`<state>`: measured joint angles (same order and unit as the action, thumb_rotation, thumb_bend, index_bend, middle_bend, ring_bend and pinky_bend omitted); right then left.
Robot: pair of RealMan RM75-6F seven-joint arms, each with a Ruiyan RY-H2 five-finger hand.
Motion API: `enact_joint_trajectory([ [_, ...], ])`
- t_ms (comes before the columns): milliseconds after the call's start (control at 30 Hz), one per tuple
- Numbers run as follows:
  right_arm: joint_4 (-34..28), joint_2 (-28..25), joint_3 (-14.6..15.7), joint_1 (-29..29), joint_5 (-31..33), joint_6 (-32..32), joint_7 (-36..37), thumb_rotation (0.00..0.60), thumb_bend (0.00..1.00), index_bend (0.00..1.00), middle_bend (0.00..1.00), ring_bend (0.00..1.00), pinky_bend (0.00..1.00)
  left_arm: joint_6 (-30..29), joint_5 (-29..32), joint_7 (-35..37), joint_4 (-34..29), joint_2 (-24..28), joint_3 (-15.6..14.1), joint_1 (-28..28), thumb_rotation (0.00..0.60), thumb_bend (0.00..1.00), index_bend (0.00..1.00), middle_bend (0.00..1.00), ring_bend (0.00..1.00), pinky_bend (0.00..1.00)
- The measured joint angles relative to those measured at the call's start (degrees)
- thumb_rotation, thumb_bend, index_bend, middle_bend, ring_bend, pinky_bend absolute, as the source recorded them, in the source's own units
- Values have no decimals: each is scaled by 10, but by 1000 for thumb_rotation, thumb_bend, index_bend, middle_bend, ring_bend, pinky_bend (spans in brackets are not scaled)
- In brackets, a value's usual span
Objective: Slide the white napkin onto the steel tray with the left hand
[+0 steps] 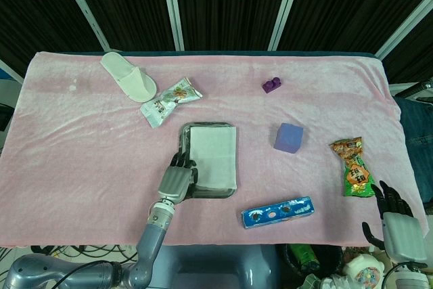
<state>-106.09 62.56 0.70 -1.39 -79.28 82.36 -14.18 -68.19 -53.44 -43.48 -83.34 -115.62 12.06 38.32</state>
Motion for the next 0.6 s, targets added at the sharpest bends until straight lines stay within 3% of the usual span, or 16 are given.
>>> enact_joint_trajectory([
  [600,-1,0,-1,0,3,0,0,600,306,0,0,44,150,-10,1,-8,1,-7,0,2,600,448,582,245,0,0],
])
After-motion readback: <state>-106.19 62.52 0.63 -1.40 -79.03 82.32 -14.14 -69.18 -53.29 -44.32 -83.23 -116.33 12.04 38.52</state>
